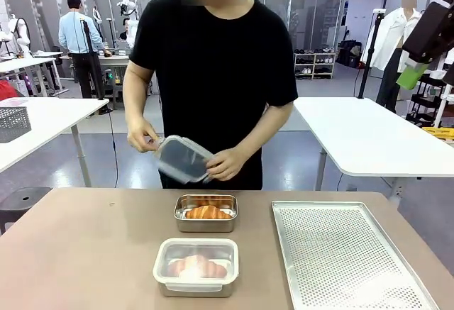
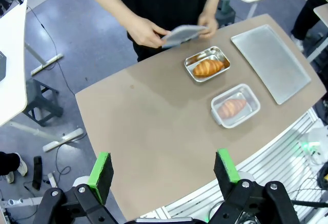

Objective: Place the bread into the airtight container.
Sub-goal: Pick up a Butter Roll and place it into an empty Airtight Container.

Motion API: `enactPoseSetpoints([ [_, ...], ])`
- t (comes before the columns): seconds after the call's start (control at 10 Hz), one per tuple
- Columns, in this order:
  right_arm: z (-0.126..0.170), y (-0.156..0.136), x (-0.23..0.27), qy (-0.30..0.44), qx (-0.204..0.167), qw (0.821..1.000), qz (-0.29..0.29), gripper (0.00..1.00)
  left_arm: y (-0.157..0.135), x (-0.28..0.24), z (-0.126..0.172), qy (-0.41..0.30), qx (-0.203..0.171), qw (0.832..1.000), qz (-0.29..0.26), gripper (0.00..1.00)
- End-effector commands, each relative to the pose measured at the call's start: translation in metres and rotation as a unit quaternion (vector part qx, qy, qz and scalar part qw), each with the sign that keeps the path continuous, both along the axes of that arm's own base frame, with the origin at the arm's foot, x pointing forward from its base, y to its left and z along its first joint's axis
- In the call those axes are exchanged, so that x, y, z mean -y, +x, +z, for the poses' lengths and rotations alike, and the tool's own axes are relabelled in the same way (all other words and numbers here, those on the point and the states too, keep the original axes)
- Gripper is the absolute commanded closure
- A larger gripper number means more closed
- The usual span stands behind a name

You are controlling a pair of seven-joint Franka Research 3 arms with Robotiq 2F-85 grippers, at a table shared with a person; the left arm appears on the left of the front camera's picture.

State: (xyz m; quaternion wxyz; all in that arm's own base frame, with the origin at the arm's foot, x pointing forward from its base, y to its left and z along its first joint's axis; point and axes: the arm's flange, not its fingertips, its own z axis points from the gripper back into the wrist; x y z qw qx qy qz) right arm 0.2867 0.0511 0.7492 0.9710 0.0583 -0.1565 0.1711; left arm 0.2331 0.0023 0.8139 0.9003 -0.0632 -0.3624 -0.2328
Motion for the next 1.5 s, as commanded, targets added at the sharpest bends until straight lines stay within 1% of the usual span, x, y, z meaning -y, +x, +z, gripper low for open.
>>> enactPoseSetpoints([
  [0.0,0.0029,0.0009,0.0001,-0.005,-0.002,1.000,0.003,0.00,-0.0005,-0.0001,0.0012,0.002,0.002,1.000,-0.005,0.00],
  [1.4,0.0029,0.0009,0.0001,-0.005,-0.002,1.000,0.003,0.00,-0.0005,-0.0001,0.0012,0.002,0.002,1.000,-0.005,0.00],
])
